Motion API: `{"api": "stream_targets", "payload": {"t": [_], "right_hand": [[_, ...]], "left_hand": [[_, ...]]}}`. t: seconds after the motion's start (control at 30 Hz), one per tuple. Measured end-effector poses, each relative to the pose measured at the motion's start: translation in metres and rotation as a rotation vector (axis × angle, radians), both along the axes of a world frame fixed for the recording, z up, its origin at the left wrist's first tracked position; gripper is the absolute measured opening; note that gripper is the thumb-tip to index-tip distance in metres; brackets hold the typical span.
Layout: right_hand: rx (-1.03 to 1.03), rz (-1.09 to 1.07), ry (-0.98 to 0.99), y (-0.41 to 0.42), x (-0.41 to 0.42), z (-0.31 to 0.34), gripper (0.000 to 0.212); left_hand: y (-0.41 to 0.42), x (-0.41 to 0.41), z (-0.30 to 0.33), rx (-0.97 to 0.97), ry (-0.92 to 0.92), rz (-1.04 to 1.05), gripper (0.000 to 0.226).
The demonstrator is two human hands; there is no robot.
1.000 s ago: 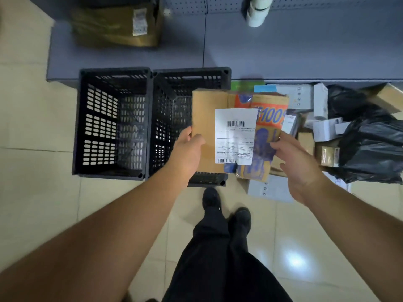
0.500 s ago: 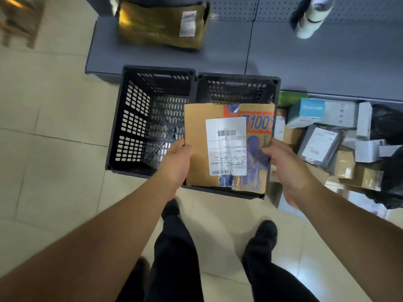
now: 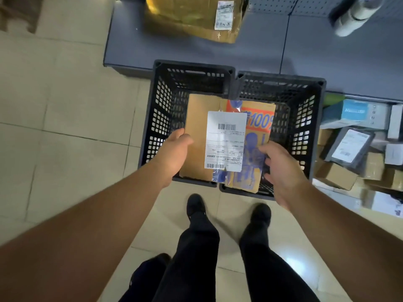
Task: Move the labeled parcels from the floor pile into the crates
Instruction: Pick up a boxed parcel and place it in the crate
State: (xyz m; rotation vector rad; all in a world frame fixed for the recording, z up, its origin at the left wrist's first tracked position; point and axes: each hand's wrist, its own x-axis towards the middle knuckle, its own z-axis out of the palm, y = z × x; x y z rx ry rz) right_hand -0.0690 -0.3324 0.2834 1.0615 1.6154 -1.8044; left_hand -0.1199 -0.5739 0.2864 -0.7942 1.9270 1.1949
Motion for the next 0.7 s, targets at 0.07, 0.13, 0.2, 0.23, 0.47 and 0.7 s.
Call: {"api": "stream_targets", "payload": {"t": [0.07, 0.13, 0.2, 0.23, 0.47, 0.7], "right_hand": [[-0.004, 0.013, -0.011, -0.002, -0.006, -0.003, 0.019], [-0.008, 0.04, -0.016, -0.003, -0.011, -0.006, 0.021], [-0.029, 0.083, -0.013, -0.003, -0.02, -0.013, 0.02], [-0.038, 0.096, -0.013, -0.005, -0.024, -0.015, 0.02], [-0.098, 0.146, -0.032, -0.026, -0.079, -0.052, 0.021], [-0.091, 0.165, -0.044, -0.066, -0.123, -0.113, 0.027]], "left_hand": [[-0.002, -0.002, -0.003, 0.008, -0.003, 0.024, 0.068], [-0.004, -0.001, -0.008, 0.003, -0.011, 0.074, 0.064], [-0.008, -0.002, -0.017, -0.006, -0.02, 0.139, 0.053], [-0.01, -0.002, -0.02, -0.006, -0.017, 0.172, 0.044], [-0.026, -0.034, -0.057, -0.03, 0.022, 0.332, 0.036], [-0.063, -0.091, -0.12, -0.137, 0.082, 0.28, 0.045]]}}
